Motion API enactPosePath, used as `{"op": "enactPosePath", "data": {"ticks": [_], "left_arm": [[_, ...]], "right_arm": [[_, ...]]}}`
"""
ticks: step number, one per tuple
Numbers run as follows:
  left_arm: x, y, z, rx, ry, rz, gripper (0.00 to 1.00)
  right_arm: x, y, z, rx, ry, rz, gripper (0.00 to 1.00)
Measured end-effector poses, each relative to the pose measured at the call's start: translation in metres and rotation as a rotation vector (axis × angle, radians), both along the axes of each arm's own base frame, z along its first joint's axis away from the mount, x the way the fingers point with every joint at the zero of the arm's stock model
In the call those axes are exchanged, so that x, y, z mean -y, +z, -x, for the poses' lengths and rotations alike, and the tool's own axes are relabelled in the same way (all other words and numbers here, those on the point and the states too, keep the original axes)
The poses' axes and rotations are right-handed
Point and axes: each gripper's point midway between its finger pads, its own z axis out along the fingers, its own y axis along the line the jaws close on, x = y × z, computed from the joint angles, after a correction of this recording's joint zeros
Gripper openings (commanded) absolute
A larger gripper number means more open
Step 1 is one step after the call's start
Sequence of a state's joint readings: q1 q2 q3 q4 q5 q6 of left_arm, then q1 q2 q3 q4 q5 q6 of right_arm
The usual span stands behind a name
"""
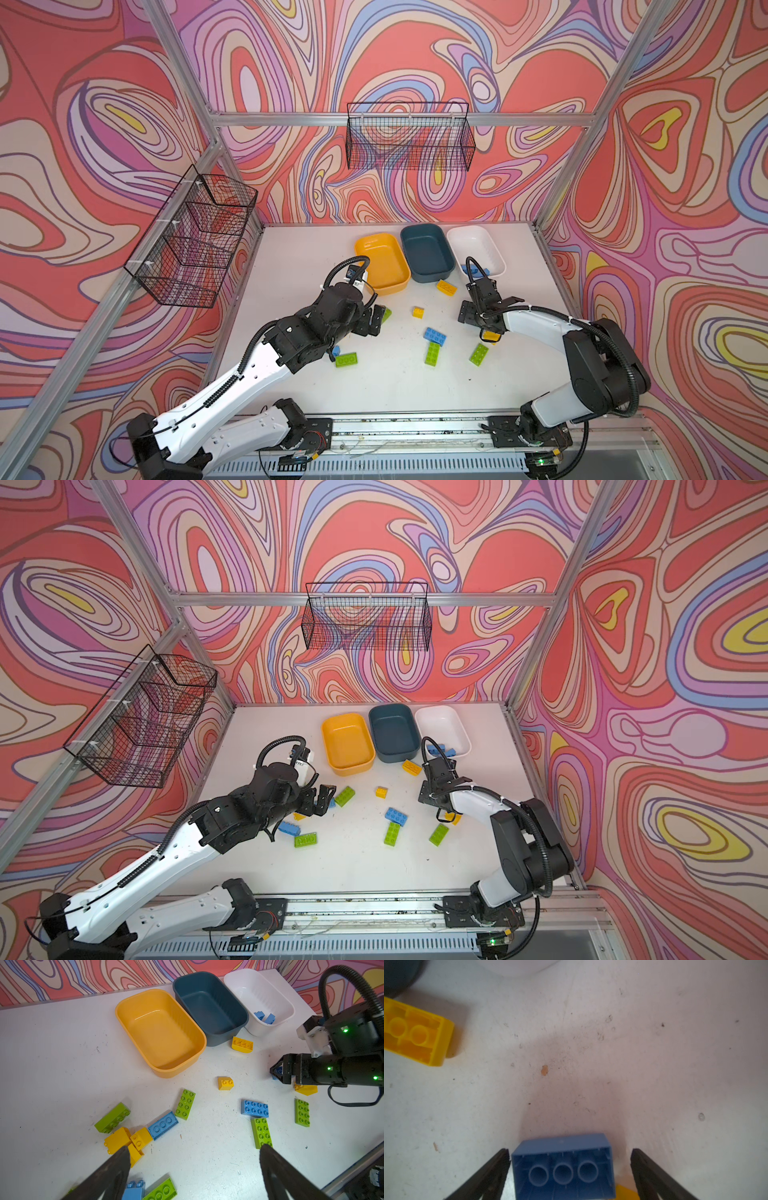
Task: Sort the legos into containers by color
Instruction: 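Grasp another blue brick with the right gripper while the left arm withdraws, then lift the blue brick with the right gripper and drop it into the white tub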
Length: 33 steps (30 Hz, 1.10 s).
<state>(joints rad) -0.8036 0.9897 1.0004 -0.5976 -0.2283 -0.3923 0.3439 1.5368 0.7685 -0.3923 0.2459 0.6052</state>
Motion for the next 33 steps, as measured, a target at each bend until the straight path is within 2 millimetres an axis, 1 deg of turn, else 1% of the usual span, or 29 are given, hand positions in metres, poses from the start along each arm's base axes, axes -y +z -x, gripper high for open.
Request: {"op": "enactPosePath", "data": {"ticks": [3,8,15,19,23,27,29,33], "left_arm": [[0.000,0.000,0.000,0.000,-0.001,0.001,0.96],[0.000,0.000,0.000,-0.001,-0.002,0.002,0.96],[0.000,-0.002,0.001,-0.004,-0.002,0.000,0.96],[0.000,-0.003,0.001,-0.006,-0.002,-0.002,0.96],[0.000,-0.003,0.001,-0.006,-0.002,-0.002,0.96],[0.000,-0.003,0.001,-0.008,-0.003,-0.002,0.96],[0.001,-0.004,0.001,-0.012,-0.005,-0.001,0.96],[0.003,-0.010,0.002,-0.031,-0.011,0.000,0.95]], "right_arm": [[-0.001,-0.001,-0.002,0.006,-0.003,-0.004,0.87],[-0.001,-0.010,-0.001,-0.016,0.003,0.012,0.80],[-0.008,-0.009,-0.006,-0.015,0.032,0.019,0.61],[-0.010,-0.009,-0.006,-0.015,0.038,0.019,0.57],[-0.010,-0.007,-0.006,-0.020,0.041,0.021,0.57],[-0.014,0.009,-0.014,0.002,0.054,0.014,0.57],[-0.018,0.023,-0.022,0.030,0.063,0.003,0.57],[-0.030,0.061,-0.044,0.101,0.091,-0.031,0.57]]}}
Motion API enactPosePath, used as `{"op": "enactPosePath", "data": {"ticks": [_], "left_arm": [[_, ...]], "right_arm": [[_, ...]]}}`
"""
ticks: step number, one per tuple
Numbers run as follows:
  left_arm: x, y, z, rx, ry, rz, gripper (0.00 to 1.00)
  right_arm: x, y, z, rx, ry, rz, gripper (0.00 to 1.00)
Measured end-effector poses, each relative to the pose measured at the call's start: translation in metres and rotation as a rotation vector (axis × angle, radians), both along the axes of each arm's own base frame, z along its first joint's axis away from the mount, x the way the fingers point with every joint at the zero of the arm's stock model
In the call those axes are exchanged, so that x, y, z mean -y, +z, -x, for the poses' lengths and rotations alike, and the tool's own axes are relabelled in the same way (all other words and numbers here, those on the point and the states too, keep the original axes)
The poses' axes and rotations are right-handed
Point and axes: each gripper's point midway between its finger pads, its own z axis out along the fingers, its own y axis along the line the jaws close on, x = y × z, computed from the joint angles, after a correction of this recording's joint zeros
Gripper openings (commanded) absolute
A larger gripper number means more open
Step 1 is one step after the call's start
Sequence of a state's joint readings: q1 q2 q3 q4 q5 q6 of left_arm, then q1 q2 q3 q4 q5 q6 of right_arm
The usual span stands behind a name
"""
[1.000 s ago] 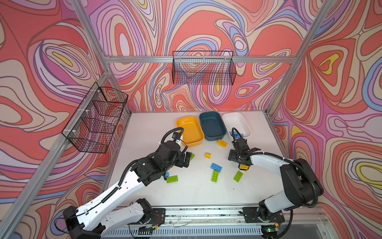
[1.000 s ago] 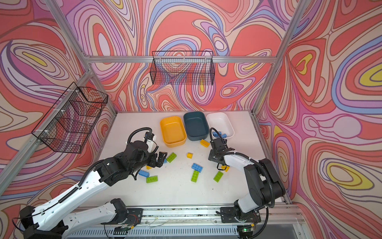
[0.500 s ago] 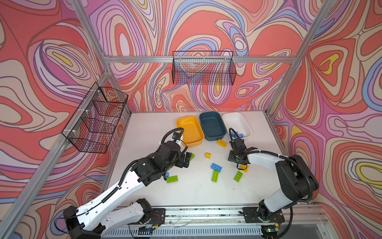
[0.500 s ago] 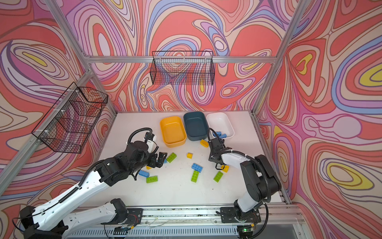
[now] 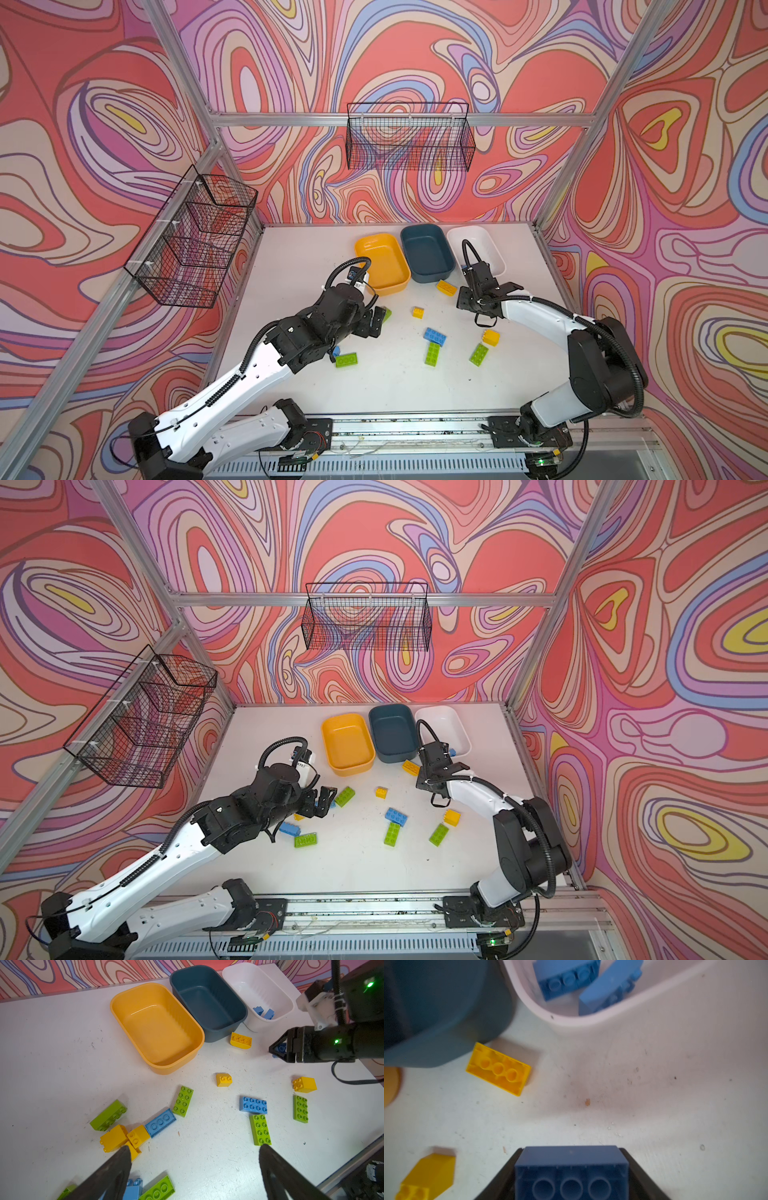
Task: Sort the legos into containers by color
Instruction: 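Lift the blue brick with the right gripper and drop it into the white tub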
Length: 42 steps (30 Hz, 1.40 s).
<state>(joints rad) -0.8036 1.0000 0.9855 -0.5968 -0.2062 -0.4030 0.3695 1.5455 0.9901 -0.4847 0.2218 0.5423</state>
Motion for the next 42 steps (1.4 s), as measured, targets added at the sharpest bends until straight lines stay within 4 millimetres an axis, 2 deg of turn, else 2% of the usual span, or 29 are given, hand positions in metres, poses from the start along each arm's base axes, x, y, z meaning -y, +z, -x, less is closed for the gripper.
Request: {"op": "enactPosePath", "data": {"ticks": [9,13,15,22,26,32,38,42], "left_arm": [[0.001,-0.056,0.012,-0.146,-0.006,-0.050,0.94],[0.002,-0.066,0.016,-0.185,-0.007,-0.049,0.94],[0.001,-0.070,0.017,-0.197,-0.004,-0.051,0.93],[0.000,-0.095,0.018,-0.261,0.006,-0.110,0.93],[-0.002,-0.114,0.019,-0.315,0.014,-0.172,0.93],[-0.008,-0.122,0.020,-0.333,0.031,-0.213,0.93],[-0.007,-0.120,0.017,-0.334,0.049,-0.204,0.93],[-0.008,-0.124,0.016,-0.350,0.074,-0.213,0.93]], "right_arm": [[-0.023,0.091,-0.050,0.177,0.054,-0.052,0.57],[-0.023,0.105,-0.078,0.210,0.054,-0.053,0.57],[-0.015,0.102,-0.092,0.205,0.036,-0.053,0.57],[0.036,0.068,-0.139,0.147,-0.060,-0.030,0.57],[0.052,0.047,-0.162,0.120,-0.085,-0.029,0.58],[0.062,0.026,-0.176,0.092,-0.100,-0.026,0.62],[0.061,0.030,-0.180,0.108,-0.090,-0.032,0.81],[0.060,0.031,-0.181,0.112,-0.080,-0.031,0.87]]}}
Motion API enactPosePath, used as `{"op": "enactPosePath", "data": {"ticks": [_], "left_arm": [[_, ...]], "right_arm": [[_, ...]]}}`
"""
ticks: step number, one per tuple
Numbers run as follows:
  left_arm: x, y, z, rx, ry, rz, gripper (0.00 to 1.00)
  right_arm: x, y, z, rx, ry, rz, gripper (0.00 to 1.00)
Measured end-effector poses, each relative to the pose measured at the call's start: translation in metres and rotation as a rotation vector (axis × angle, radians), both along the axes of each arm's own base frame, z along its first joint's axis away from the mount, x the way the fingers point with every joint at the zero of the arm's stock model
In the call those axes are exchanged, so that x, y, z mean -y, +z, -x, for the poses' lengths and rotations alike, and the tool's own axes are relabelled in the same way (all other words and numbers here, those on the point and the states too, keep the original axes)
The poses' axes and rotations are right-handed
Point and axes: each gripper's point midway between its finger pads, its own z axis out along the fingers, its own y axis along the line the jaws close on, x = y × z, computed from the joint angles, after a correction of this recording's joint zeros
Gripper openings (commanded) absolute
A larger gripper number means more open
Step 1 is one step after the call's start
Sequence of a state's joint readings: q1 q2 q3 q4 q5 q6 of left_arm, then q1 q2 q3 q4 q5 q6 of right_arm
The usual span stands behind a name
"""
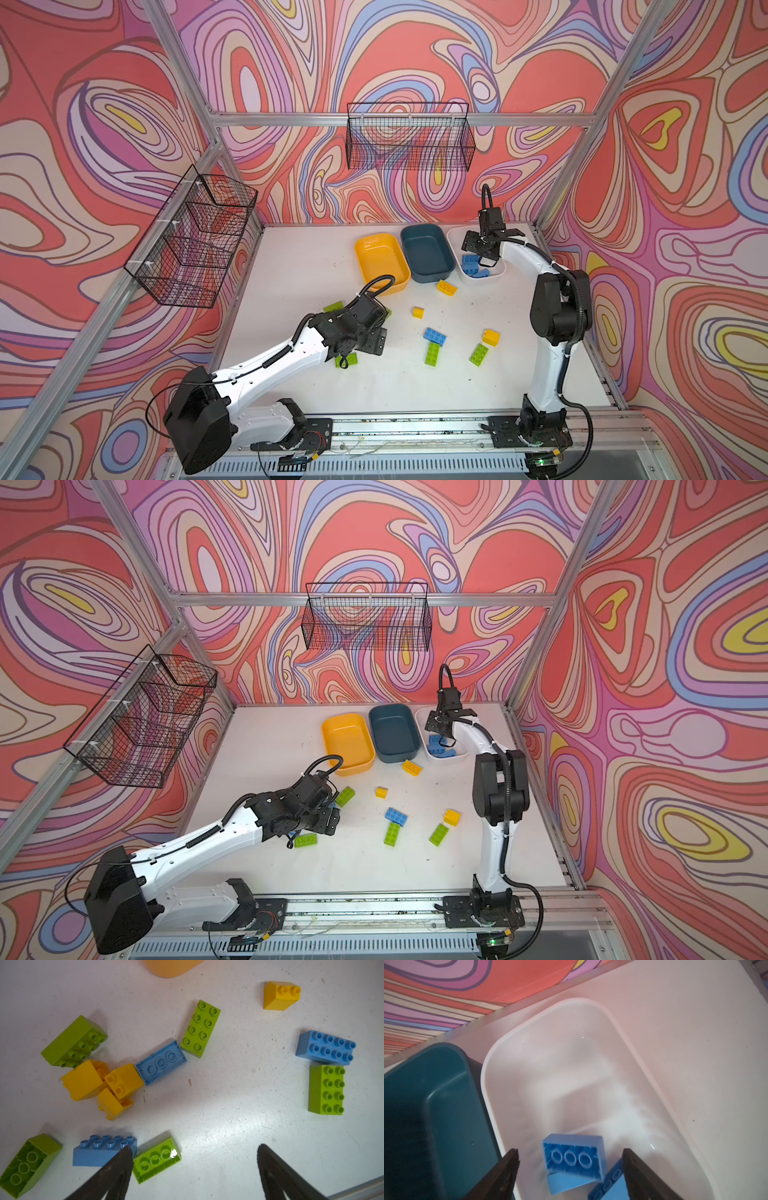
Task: Sort the legos into containers by color
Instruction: 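Lift the blue brick with the right gripper and drop it into the white tub, then lower the left gripper toward a blue brick among the yellow bricks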
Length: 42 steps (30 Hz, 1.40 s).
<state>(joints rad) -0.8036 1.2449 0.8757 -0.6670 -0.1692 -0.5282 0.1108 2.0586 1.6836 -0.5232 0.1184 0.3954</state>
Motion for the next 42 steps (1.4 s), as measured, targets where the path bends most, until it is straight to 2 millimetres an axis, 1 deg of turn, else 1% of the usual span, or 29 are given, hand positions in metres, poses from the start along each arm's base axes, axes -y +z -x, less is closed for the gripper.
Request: {"op": "enactPosePath", "data": {"ticks": [3,5,8,12,16,19,22,24,29,36,41,42], "left_arm": [[-0.002,-0.002,-0.002,-0.006,0.026,-0.014,0.93],[-0.002,-0.002,-0.004,-0.006,0.043,-0.020,0.90],[-0.005,-0.006,-0.008,-0.012,0.087,-0.027,0.86],[-0.008,-0.018,-0.012,-0.042,0.146,-0.047,0.83],[-0.011,-0.037,-0.015,-0.092,0.208,-0.076,0.78],[-0.011,-0.053,-0.017,-0.133,0.245,-0.086,0.77],[-0.010,-0.071,-0.019,-0.176,0.269,-0.099,0.77],[-0.009,-0.080,-0.021,-0.198,0.281,-0.108,0.77],[-0.005,-0.094,-0.032,-0.223,0.308,-0.098,0.79],[-0.003,-0.095,-0.061,-0.210,0.359,-0.038,0.85],[-0.005,-0.095,-0.074,-0.202,0.369,-0.035,0.90],[-0.005,-0.095,-0.077,-0.199,0.368,-0.036,0.92]], "right_arm": [[0.000,0.002,0.000,0.008,0.007,0.003,0.87],[0.000,0.002,0.003,0.008,0.010,0.003,0.87],[0.001,0.009,0.012,0.019,0.012,-0.001,0.86],[0.000,0.035,0.033,0.082,0.014,-0.027,0.86],[-0.003,0.067,0.061,0.172,0.020,-0.074,0.83],[-0.008,0.080,0.075,0.218,0.031,-0.099,0.82],[-0.014,0.081,0.084,0.230,0.046,-0.113,0.82],[-0.016,0.077,0.091,0.222,0.054,-0.118,0.82],[-0.020,0.074,0.099,0.220,0.065,-0.121,0.82],[-0.024,0.075,0.099,0.229,0.075,-0.123,0.82],[-0.025,0.076,0.099,0.229,0.078,-0.123,0.82],[-0.025,0.076,0.099,0.229,0.078,-0.123,0.83]]}}
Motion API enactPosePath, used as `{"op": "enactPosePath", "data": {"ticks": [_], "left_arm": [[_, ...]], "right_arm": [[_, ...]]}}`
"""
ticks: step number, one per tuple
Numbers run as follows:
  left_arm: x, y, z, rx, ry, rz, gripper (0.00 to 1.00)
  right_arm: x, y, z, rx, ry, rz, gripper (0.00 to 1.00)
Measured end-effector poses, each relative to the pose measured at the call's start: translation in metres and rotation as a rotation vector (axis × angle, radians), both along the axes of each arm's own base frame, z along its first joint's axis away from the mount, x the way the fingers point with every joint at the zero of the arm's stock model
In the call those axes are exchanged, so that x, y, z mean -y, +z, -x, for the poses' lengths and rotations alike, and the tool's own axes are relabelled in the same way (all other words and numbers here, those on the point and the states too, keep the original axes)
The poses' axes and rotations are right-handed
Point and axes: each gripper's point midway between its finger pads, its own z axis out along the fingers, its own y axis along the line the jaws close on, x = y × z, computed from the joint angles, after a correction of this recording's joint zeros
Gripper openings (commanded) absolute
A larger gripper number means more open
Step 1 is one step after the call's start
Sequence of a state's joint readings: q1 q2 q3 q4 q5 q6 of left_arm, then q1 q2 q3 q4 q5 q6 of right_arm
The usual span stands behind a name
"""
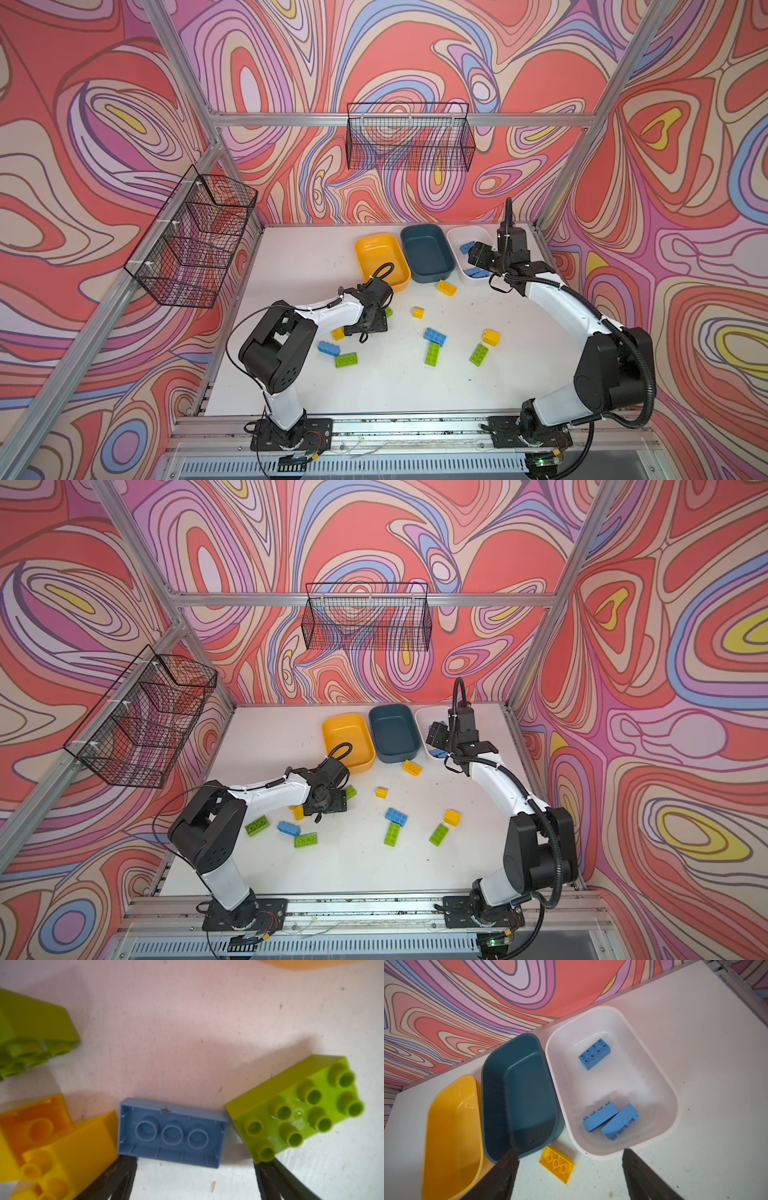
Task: Sort the legos into containers by color
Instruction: 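Lower the left gripper toward a blue brick among the yellow bricks, then close the left gripper on the small blue brick and lift it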
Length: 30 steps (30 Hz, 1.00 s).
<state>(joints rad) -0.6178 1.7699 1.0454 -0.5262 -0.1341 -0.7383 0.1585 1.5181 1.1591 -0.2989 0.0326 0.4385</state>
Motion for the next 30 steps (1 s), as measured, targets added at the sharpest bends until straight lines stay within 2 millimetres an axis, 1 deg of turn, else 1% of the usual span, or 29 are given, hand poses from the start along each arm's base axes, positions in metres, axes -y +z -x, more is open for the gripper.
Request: {"op": "enactPosePath", "data": {"ticks": [2,4,8,12,20,22,27,30], "left_arm": [[0.000,0.000,-0.004,0.004,0.000,-0.003,0.97],[-0.002,0.001,-0.007,0.009,0.003,-0.008,0.98],[-0.005,0.001,-0.009,0.015,0.009,-0.016,0.98],[-0.006,0.000,-0.015,0.022,0.023,-0.008,0.95],[0.003,0.001,-0.034,0.040,0.015,0.001,0.84],[0.005,0.001,-0.036,0.042,0.011,0.001,0.80],[0.008,0.001,-0.039,0.044,-0.005,0.003,0.62],[0.010,0.001,-0.041,0.046,-0.018,0.005,0.54]], "right_arm": [[0.000,0.000,0.000,0.000,0.000,0.000,0.82],[0.000,0.000,0.000,0.000,0.000,0.000,0.82],[0.000,-0.001,0.000,-0.001,0.000,0.001,0.82],[0.000,-0.002,0.000,-0.004,0.000,0.001,0.82],[0.000,-0.003,-0.001,-0.006,0.000,0.002,0.82],[0.000,-0.003,-0.001,-0.006,0.001,0.002,0.82],[0.000,-0.002,-0.002,0.001,0.002,0.003,0.82],[0.000,-0.002,-0.002,0.002,0.002,0.003,0.82]]}}
